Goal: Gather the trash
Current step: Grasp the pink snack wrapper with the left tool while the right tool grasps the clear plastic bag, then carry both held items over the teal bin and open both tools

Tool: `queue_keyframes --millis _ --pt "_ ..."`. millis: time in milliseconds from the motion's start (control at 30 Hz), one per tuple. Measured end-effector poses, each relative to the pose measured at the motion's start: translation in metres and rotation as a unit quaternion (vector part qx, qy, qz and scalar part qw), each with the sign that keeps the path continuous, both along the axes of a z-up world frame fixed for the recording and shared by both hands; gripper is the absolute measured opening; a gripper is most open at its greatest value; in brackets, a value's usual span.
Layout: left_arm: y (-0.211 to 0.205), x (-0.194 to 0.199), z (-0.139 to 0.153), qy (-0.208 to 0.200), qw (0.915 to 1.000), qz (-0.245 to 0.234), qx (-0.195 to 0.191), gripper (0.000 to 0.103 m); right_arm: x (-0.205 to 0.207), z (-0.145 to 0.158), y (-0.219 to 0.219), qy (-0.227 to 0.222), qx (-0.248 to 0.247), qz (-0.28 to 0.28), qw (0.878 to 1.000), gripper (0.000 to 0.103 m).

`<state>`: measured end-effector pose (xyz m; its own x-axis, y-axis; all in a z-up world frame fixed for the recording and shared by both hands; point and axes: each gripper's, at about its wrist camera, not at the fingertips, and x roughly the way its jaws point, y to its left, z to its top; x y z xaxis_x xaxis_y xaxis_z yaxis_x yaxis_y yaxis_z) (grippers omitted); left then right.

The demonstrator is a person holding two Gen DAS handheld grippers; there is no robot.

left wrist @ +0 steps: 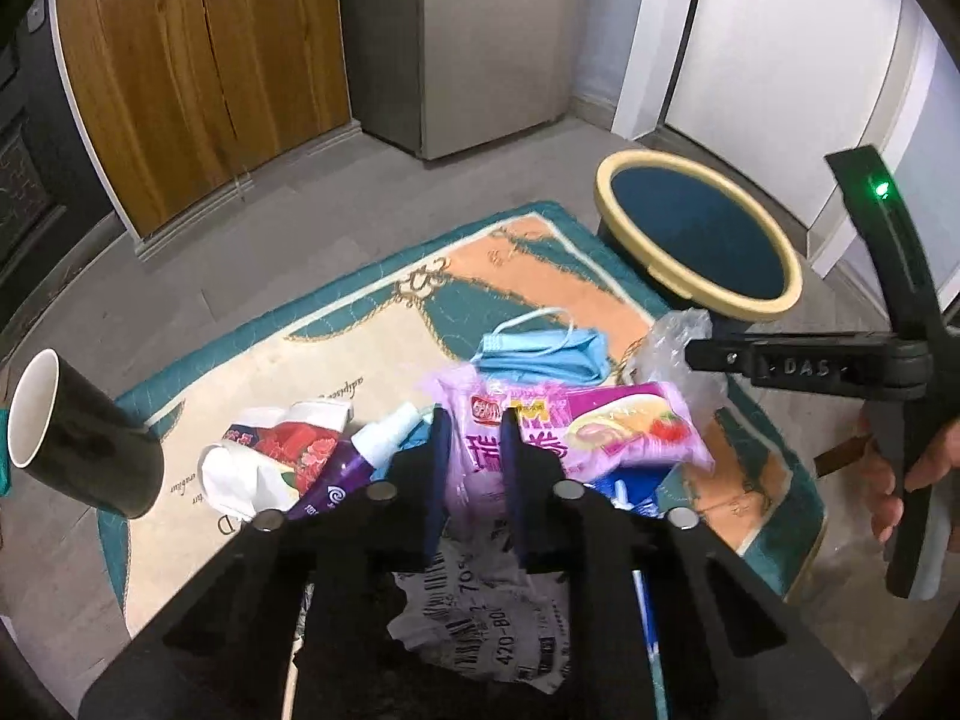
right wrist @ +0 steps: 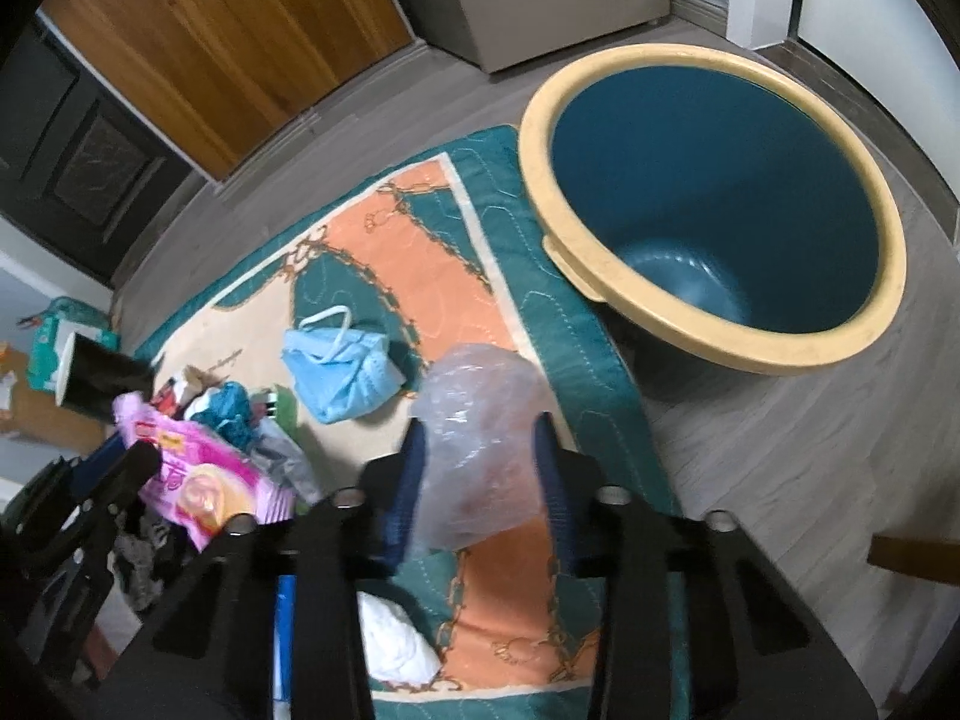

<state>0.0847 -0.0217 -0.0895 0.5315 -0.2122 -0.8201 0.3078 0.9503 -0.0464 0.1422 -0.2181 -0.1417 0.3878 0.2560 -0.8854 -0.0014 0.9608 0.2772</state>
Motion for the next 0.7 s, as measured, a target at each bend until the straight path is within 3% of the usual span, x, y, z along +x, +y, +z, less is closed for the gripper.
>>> queue_keyframes --millis 67,233,500,533,600,633,667,700 --pt "0.001 -0.003 0.005 -0.003 1.0000 -0.001 -0.008 0.009 -0.002 0.006 0.003 -0.009 0.000 0.006 1.000 0.019" --pt "-0.003 -0.011 0.017 -0.019 0.9998 -0.009 -0.006 0.007 -0.004 0.022 0.001 -0.032 0.010 0.011 0.999 0.009" --pt "-0.004 -0.019 0.041 -0.054 0.9985 -0.009 -0.003 0.006 -0.007 0.043 -0.007 -0.060 0.026 0.010 0.998 0.005" --pt "-0.003 -0.020 0.044 -0.060 0.9982 -0.008 -0.003 0.006 -0.007 0.044 -0.008 -0.061 0.024 0.010 0.998 0.006" --pt "0.000 -0.020 0.051 -0.073 0.9974 -0.003 -0.002 0.006 -0.006 0.041 -0.011 -0.057 0.014 0.004 0.998 0.025" --pt "0.002 -0.020 0.054 -0.077 0.9970 0.000 -0.002 0.006 -0.006 0.039 -0.012 -0.056 0.006 -0.002 0.998 0.043" --pt "0.004 -0.020 0.055 -0.080 0.9968 0.003 -0.003 0.006 -0.005 0.035 -0.012 -0.052 -0.006 -0.005 0.999 0.052" --pt "0.007 -0.019 0.058 -0.083 0.9965 0.008 -0.006 0.006 -0.004 0.032 -0.012 -0.049 -0.013 -0.005 0.999 0.053"
